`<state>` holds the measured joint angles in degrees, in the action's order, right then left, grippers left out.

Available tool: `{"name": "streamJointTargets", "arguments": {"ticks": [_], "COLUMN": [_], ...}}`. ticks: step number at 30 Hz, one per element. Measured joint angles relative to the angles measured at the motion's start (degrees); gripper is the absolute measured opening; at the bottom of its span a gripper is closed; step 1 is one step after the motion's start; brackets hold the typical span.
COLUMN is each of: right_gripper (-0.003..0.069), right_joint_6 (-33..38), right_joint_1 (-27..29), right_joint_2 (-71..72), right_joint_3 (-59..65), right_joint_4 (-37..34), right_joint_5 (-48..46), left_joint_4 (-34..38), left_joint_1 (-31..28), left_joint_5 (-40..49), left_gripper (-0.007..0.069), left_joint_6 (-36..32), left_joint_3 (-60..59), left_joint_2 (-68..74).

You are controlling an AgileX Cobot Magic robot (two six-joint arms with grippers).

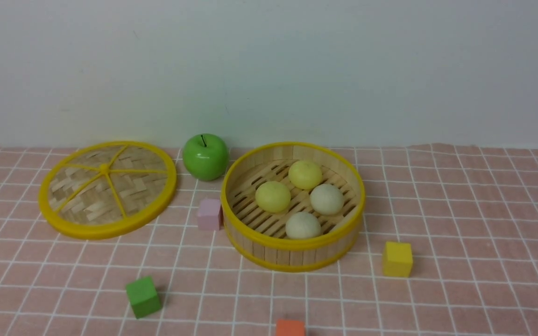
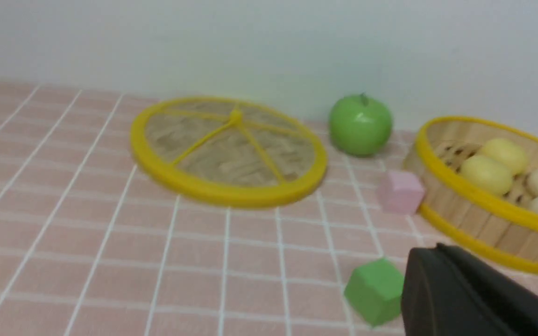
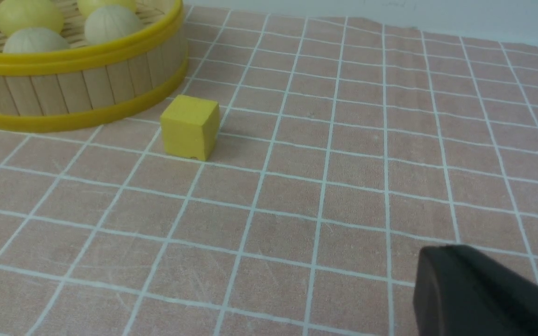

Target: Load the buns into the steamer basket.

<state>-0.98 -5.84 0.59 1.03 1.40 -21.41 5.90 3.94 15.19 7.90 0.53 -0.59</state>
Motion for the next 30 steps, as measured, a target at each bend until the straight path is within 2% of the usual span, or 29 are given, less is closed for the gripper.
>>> {"name": "streamJointTargets", "arguments": {"ticks": [5,30], "right_gripper": [0.0023,0.0062], "right_joint_6": [0.0,0.05], "right_joint_1": [0.0,0.0], "right_joint_2": [0.0,0.0], "right_joint_3": [0.0,0.0], "right_joint_4": [0.0,0.13], "right_joint_5": [0.0,0.0], "left_joint_4": [0.69,0.69], "left_joint_1": [-1.44,-1.44], "left_joint_5": [6.94,7.06], "left_gripper": [-0.0013,-0.0013], "left_joint_6": [0.26,0.37], "left_joint_3": [-2.3,-2.29], "left_joint_2": [0.0,0.0]}}
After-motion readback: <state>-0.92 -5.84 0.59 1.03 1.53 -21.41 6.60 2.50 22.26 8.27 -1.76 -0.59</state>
